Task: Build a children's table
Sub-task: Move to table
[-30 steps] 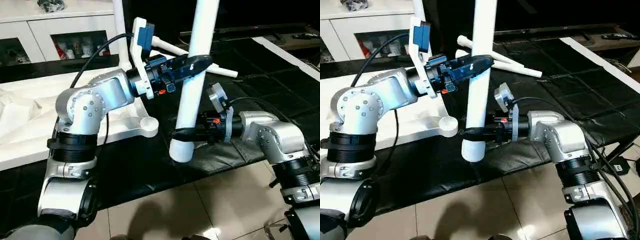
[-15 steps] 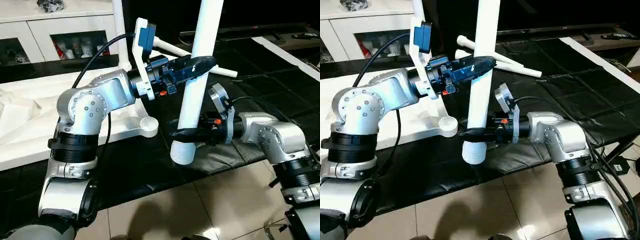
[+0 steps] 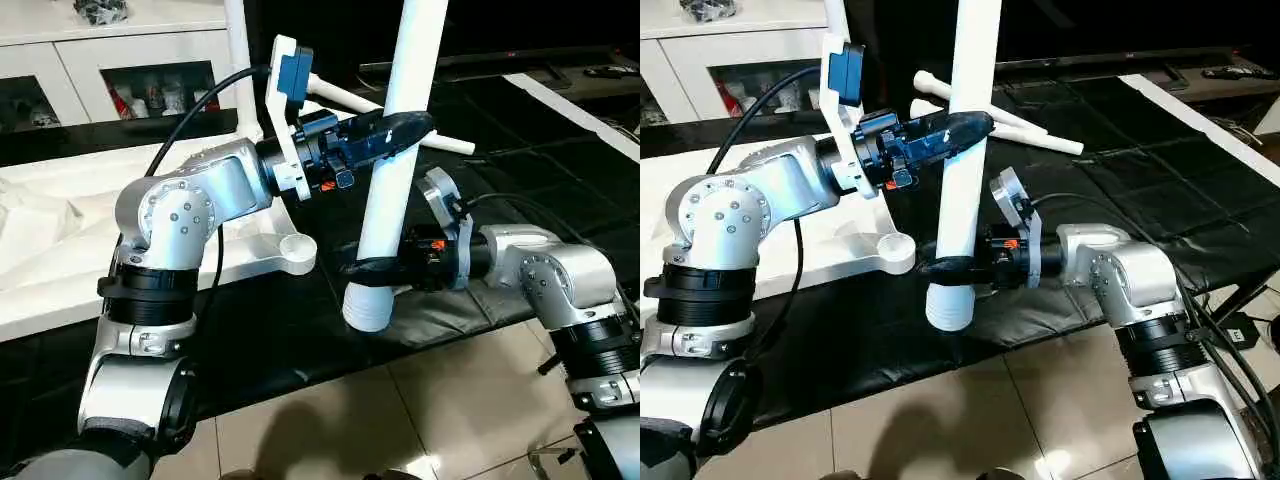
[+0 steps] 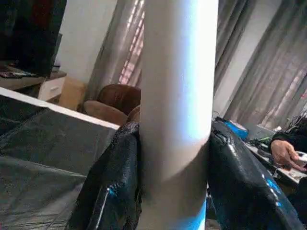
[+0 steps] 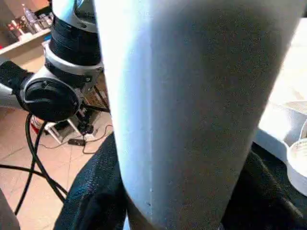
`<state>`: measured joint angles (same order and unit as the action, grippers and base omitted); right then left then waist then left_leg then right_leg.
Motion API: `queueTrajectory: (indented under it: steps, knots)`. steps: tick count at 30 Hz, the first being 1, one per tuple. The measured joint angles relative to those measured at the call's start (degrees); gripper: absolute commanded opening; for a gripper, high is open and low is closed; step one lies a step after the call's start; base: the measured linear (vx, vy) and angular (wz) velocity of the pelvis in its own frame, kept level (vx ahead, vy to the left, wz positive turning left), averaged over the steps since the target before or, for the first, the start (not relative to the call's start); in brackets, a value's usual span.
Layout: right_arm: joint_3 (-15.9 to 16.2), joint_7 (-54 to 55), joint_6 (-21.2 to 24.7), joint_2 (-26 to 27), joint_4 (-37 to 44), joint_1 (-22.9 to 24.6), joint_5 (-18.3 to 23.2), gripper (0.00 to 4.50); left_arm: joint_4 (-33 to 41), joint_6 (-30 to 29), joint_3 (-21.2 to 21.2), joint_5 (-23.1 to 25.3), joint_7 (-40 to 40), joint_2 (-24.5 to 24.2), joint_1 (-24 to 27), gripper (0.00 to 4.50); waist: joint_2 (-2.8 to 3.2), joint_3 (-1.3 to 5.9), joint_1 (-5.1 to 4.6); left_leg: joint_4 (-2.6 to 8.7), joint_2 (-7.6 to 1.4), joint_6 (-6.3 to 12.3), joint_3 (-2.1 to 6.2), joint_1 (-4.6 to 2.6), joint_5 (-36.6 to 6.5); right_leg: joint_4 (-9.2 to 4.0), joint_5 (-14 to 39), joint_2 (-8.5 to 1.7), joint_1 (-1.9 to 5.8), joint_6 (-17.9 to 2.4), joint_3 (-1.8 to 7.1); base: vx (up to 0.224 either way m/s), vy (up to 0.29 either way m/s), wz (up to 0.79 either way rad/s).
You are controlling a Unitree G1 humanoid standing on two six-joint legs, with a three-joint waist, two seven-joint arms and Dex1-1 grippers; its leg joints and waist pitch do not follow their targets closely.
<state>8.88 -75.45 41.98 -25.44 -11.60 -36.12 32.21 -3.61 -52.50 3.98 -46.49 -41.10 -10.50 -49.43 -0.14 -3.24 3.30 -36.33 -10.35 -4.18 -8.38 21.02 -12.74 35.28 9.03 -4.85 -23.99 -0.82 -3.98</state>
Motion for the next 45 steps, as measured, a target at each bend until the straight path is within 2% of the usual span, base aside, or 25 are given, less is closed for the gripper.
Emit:
queueTrajectory:
  steps: [2, 4, 15, 16, 20, 22, 26, 33, 34, 35, 39, 40, 42, 44, 45]
  knots:
    - [0.0, 0.0, 0.5, 0.0, -0.1, 0.0, 0.0, 2.66, 0.0, 0.1, 0.0, 0.0, -0.3, 0.0, -0.1, 1.73, 0.0, 0.0, 0.01, 0.0, 0.0, 0.0, 0.0, 0.0, 0.0, -0.01, 0.0, 0.0, 0.0, 0.0, 0.0, 0.0, 0.0, 0.0]
    - [0.0, 0.0, 0.5, 0.0, -0.1, 0.3, 0.0, 3.04, 0.1, 0.3, 0.0, 0.0, -0.6, 0.1, -0.3, 1.73, 0.0, 0.0, 0.02, 0.0, 0.0, 0.0, 0.0, 0.0, 0.0, -0.01, 0.0, 0.0, 0.0, 0.0, 0.0, 0.0, 0.0, 0.0]
    - [0.1, 0.3, 0.5, 0.2, -0.1, 0.8, -0.1, 3.07, 0.4, 0.3, 0.0, -0.1, -1.2, 0.2, -0.3, 1.73, 0.0, 0.0, 0.01, 0.0, 0.0, 0.0, 0.0, 0.0, 0.0, -0.01, 0.0, 0.0, 0.0, 0.0, 0.0, 0.0, 0.0, 0.0]
    - [0.1, 0.3, 0.4, 0.3, -0.1, 0.8, -0.1, 2.79, 0.5, 0.3, 0.0, -0.1, -1.2, 0.2, -0.3, 1.73, 0.0, 0.0, 0.01, 0.0, 0.0, 0.0, 0.0, 0.0, 0.0, -0.01, 0.0, 0.0, 0.0, 0.0, 0.0, 0.0, 0.0, 0.0]
    - [0.1, 0.4, 0.3, 0.7, -0.1, 0.8, -0.1, 2.66, 0.7, 0.3, 0.0, -0.1, -1.2, 0.0, -0.3, 1.73, 0.0, 0.0, 0.0, 0.0, 0.0, 0.0, 0.0, 0.0, 0.0, -0.01, 0.0, 0.0, 0.0, 0.0, 0.0, 0.0, 0.0, 0.0]
    - [0.1, 0.4, 0.2, 0.7, -0.1, 0.8, -0.1, 2.37, 0.7, 0.3, 0.0, -0.1, -1.2, 0.0, -0.3, 1.73, 0.0, 0.0, 0.01, 0.0, 0.0, 0.0, 0.0, 0.0, 0.0, -0.01, 0.0, 0.0, 0.0, 0.0, 0.0, 0.0, 0.0, 0.0]
    - [0.1, 0.1, -0.2, 0.6, 0.0, 0.8, -0.1, 2.11, 0.6, 0.4, 0.2, 0.0, -1.1, 0.0, -0.3, 1.73, 0.0, 0.0, 0.01, 0.0, 0.0, 0.0, 0.0, 0.0, 0.0, -0.01, 0.0, 0.0, 0.0, 0.0, 0.0, 0.0, 0.0, 0.0]
    - [0.1, 0.1, -0.4, 0.6, 0.0, 0.8, -0.2, 2.02, 0.6, -0.1, 0.7, -0.1, -0.9, 0.0, -0.3, 1.73, 0.0, 0.0, 0.0, 0.0, 0.0, 0.0, 0.0, 0.0, 0.0, 0.0, 0.0, 0.0, 0.0, 0.0, 0.0, 0.0, 0.0, 0.0]
    - [0.1, 0.1, -0.4, 0.6, 0.1, 0.8, -0.2, 2.01, 0.6, -0.3, 0.8, -0.3, -0.9, 0.0, -0.3, 2.29, 0.0, 0.0, 0.0, 0.0, 0.0, 0.0, 0.0, 0.0, 0.0, 0.0, 0.0, 0.0, 0.0, 0.0, 0.0, 0.0, 0.0, 0.0]
    - [0.1, 0.1, -0.5, 0.6, 0.1, 0.8, -0.2, 2.01, 0.6, -0.4, 0.9, -0.5, -0.9, 0.0, -0.3, 2.43, 0.0, 0.0, 0.0, 0.0, 0.0, 0.0, 0.0, 0.0, 0.0, 0.0, 0.0, 0.0, 0.0, 0.0, 0.0, 0.0, 0.0, 0.0]
    - [0.1, 0.1, -1.2, 0.7, 0.2, 0.8, -0.1, 2.01, 0.6, -1.1, 1.6, -2.2, -1.1, 0.4, -0.3, 2.5, 0.0, 0.0, 0.01, 0.0, 0.0, 0.0, 0.0, 0.01, 0.0, 0.0, 0.0, 0.0, 0.0, 0.0, 0.0, 0.0, 0.0, 0.0]
    - [-0.1, 0.2, -1.5, 0.9, 0.4, 0.8, -0.1, 2.0, 0.6, -1.3, 2.1, -2.9, -1.1, 0.5, -0.3, 2.83, 0.01, 0.0, -0.02, 0.0, 0.0, 0.0, 0.0, 0.0, 0.0, 0.0, 0.0, 0.0, -0.01, 0.0, 0.0, 0.0, 0.0, 0.0]
    - [-0.8, 0.5, -2.0, 1.3, 1.1, 0.8, 0.0, 2.0, 0.6, -1.5, 3.2, -4.8, -1.3, 1.1, -0.3, 2.85, 0.01, 0.0, 0.0, 0.0, 0.0, 0.0, 0.0, 0.0, 0.0, 0.0, 0.0, 0.0, 0.0, 0.0, 0.0, 0.0, 0.0, 0.0]
    - [-2.3, 1.8, -2.3, 2.5, 1.8, 0.8, 1.1, 2.0, 0.4, -2.0, 5.7, -7.3, -0.8, 2.2, -0.4, 3.16, 0.01, 0.0, -0.07, 0.0, 0.0, 0.0, 0.0, -0.01, 0.0, 0.01, 0.0, 0.0, 0.0, 0.0, 0.0, 0.0, 0.0, 0.0]
    - [-3.2, 2.6, -2.2, 3.2, 2.2, 0.8, 1.8, 2.0, 0.0, -2.2, 7.0, -8.5, -0.3, 2.5, -0.6, 3.16, 0.01, 0.0, -0.11, 0.0, 0.0, 0.0, 0.0, -0.01, 0.0, 0.02, 0.0, 0.0, 0.0, 0.0, 0.0, 0.0, 0.0, 0.0]
